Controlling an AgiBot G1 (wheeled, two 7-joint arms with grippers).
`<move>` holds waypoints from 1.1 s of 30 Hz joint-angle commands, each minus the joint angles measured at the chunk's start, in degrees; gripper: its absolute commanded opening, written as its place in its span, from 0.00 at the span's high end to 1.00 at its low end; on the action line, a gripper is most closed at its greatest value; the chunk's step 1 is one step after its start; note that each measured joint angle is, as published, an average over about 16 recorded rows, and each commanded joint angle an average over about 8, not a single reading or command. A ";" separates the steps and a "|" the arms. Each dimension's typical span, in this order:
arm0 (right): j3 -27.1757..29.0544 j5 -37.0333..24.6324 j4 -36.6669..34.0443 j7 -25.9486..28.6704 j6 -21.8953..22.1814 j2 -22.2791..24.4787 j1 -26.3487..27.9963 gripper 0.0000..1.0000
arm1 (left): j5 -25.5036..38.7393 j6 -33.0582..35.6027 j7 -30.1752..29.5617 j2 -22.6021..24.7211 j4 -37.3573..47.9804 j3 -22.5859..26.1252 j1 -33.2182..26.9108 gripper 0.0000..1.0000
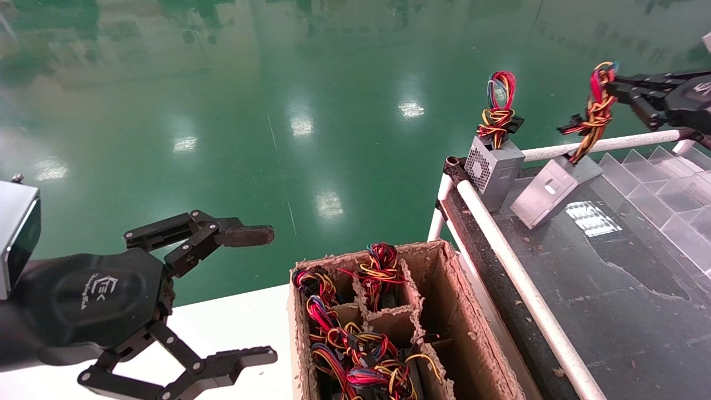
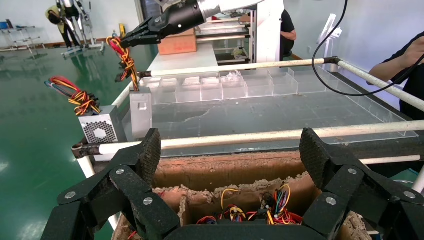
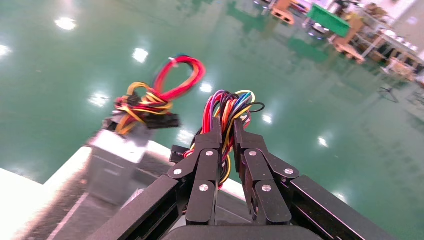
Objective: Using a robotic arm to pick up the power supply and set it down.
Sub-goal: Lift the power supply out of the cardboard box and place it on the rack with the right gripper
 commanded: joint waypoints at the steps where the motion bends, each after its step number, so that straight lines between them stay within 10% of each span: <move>1: -0.07 -0.06 -0.26 0.02 -1.11 -0.31 -0.04 1.00 | 0.00 0.00 0.00 0.00 0.00 0.00 0.00 0.00; 33: -0.62 -0.85 -2.01 -1.58 6.65 -7.62 0.97 1.00 | -0.05 -0.03 0.03 -0.03 0.00 0.07 -0.02 0.00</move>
